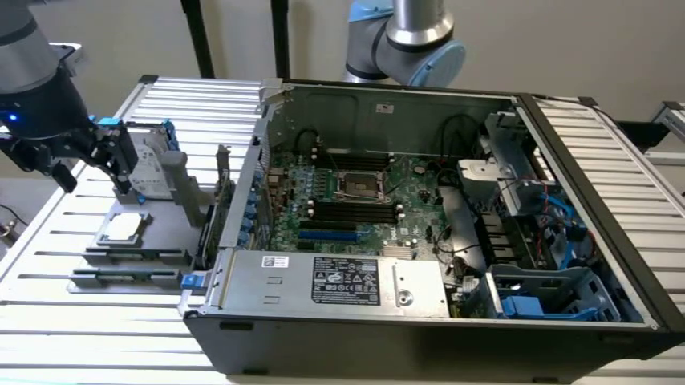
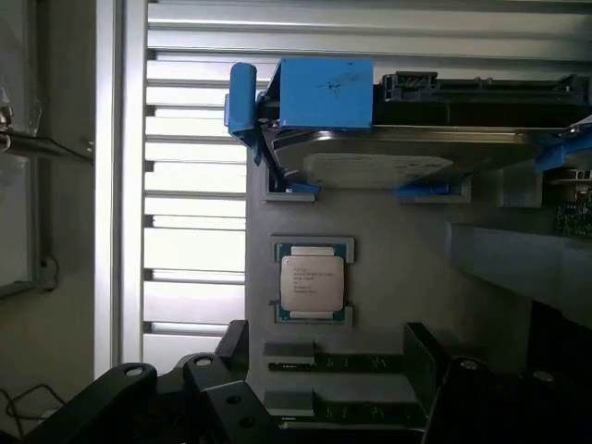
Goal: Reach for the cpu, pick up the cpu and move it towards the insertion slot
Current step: 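Pick up the cpu and move it towards the insertion slot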
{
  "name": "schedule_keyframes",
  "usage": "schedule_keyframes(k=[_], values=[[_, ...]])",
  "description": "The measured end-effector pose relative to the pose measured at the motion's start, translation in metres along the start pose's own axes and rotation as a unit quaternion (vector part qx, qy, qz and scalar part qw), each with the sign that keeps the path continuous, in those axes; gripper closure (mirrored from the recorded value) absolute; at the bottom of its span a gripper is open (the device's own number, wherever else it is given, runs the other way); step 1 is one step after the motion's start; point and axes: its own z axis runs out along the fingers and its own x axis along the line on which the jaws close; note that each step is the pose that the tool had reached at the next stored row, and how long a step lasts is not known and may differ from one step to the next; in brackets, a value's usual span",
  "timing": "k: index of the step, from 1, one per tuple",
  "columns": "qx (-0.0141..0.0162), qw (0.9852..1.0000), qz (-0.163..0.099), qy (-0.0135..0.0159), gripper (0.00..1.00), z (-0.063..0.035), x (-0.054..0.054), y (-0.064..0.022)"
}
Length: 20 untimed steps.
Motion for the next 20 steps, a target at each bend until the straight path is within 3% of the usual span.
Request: schedule_keyframes(k=[20], values=[[-0.001,1.0,-0.002,-0.0006,0.23,0.0362,0.0,-0.0016]])
